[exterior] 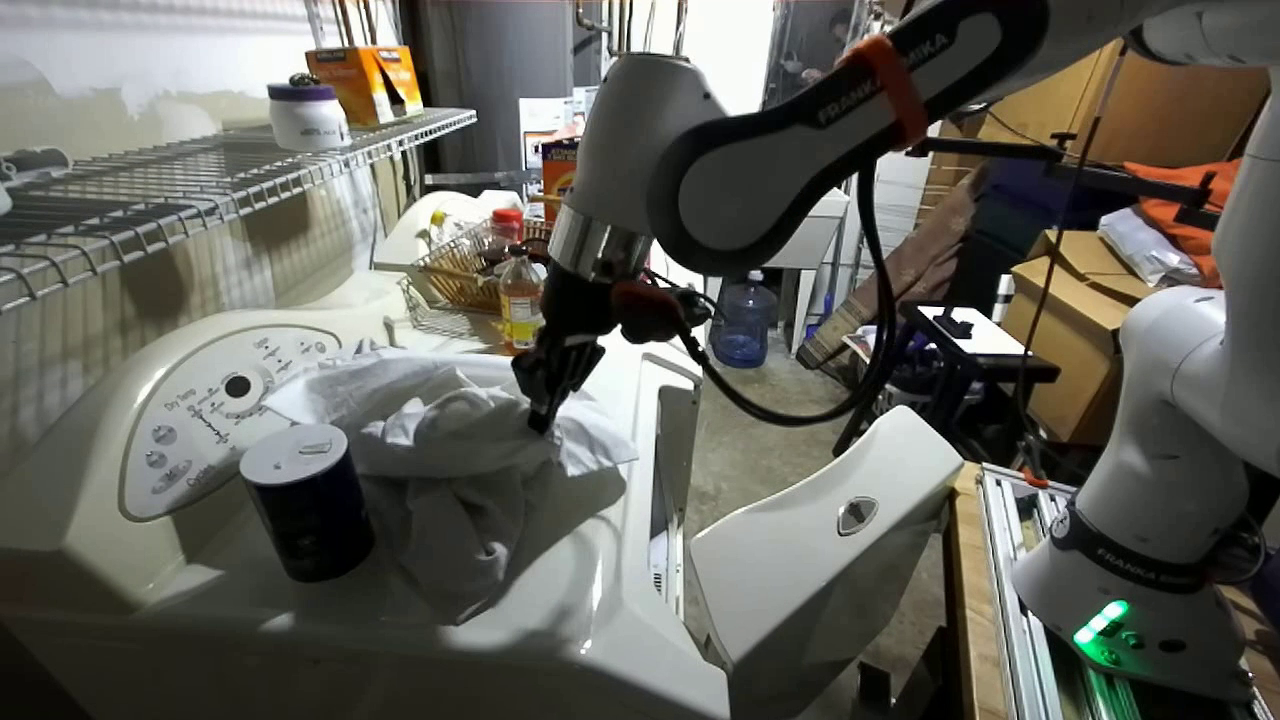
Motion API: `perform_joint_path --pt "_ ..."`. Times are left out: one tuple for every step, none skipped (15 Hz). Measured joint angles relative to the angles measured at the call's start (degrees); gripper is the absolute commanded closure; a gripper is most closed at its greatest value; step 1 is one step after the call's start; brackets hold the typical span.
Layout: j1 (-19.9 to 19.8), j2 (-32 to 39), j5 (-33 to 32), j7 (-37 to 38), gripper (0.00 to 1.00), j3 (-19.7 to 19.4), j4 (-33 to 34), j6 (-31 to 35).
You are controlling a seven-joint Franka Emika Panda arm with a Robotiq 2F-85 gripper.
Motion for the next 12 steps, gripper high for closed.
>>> perform_joint_path --pt "-0.5 -1.94 1.61 -0.1 0.99 0.02 0.13 -0.09" --pt "-1.02 -3.77 3.34 -0.28 0.99 0.02 0.24 -0.16" --pt "-1.57 -5.62 5.5 -0.81 0.99 0.02 0.38 -0.2" --pt "-2.15 -7.38 7.92 -1.65 0.99 0.01 0.52 -0.21" --pt "-2.76 -9.16 10.82 -3.0 0.99 -0.03 0.64 -0.22" --pt "-3.29 -10.9 13.9 -4.63 0.99 -0.22 0.72 -0.24" --pt "-3.68 -12.55 17.01 -6.43 0.99 -0.55 0.73 -0.25" --pt "-3.98 -14.11 20.33 -8.61 0.99 -1.02 0.77 -0.31" --pt "-4.18 -15.6 23.57 -11.09 0.99 -1.66 0.84 -0.46" --pt "-4.25 -17.04 26.47 -13.7 0.99 -2.53 0.99 -0.82" --pt "-4.35 -18.41 28.4 -15.94 0.99 -3.52 1.19 -1.43" --pt "-4.56 -19.77 29.57 -17.79 0.99 -4.6 1.48 -2.2"
